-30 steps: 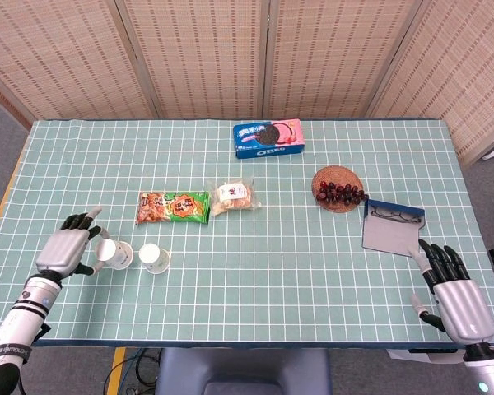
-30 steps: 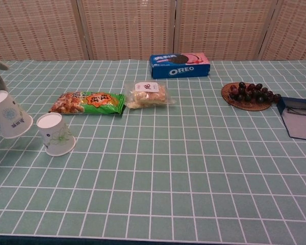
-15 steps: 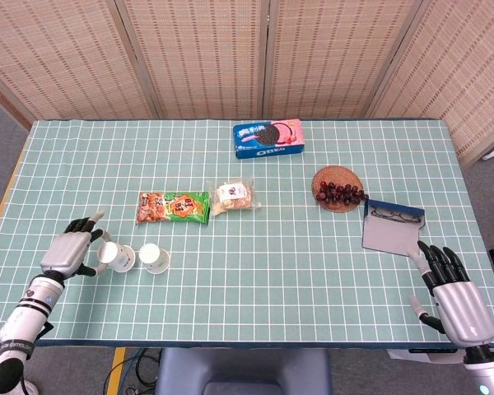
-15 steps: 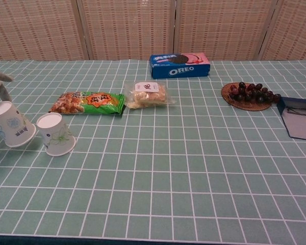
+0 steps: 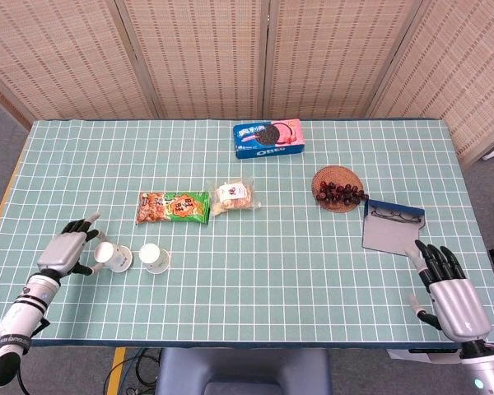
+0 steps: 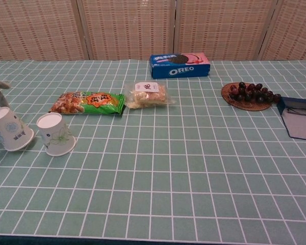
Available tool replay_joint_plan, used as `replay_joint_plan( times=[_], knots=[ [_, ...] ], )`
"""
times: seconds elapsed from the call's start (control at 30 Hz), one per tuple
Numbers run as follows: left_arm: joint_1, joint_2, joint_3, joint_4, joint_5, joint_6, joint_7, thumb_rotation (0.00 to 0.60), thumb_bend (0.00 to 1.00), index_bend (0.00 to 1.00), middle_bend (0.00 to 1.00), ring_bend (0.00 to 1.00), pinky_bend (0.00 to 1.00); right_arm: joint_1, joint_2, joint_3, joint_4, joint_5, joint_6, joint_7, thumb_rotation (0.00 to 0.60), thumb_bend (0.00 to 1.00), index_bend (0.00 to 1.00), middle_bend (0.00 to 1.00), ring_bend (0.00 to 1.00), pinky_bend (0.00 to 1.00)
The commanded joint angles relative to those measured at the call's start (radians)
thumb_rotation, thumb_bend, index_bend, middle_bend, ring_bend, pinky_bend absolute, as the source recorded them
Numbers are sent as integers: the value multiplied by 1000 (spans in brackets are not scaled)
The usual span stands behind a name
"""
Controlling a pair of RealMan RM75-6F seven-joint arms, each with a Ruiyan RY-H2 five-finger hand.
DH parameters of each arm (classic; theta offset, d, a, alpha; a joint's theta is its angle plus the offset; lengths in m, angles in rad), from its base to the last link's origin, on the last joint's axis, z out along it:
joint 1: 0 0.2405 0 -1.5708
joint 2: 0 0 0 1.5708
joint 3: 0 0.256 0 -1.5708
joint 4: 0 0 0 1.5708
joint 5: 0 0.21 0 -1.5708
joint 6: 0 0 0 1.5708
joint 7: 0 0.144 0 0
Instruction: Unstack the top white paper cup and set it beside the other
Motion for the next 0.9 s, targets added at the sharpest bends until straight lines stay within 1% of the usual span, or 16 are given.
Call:
replay_joint_plan(
  times=[0.03,0.23,0.37,0.6,0.67,0.77,0.9],
  knots=[
    [6,-15,-2,33,24,-17,-33,600,295,441,0,0,0,1,-1,1,0,3,-1,-2,600,338,55,0,0,0],
    [14,-29,-5,70,52,-36,-80,600,295,438,0,0,0,5,-2,3,0,13,-8,-4,600,339,55,0,0,0],
    [21,-38,-7,86,74,-37,-110,600,295,416,0,0,0,5,-2,3,1,14,-9,-3,600,339,55,0,0,0],
    [27,-50,-12,95,98,-41,-141,600,295,317,0,0,0,2,0,1,0,6,3,0,600,338,55,0,0,0],
    [29,-51,-14,93,102,-38,-143,600,295,264,0,0,0,1,1,0,0,3,6,1,600,338,55,0,0,0],
    [33,-46,-17,77,105,-32,-144,600,295,201,0,0,0,1,3,0,-1,1,7,4,600,338,55,0,0,0],
    [42,-11,-20,22,102,-13,-127,600,295,180,0,0,0,0,6,-2,0,-6,11,9,600,339,55,0,0,0]
  ],
)
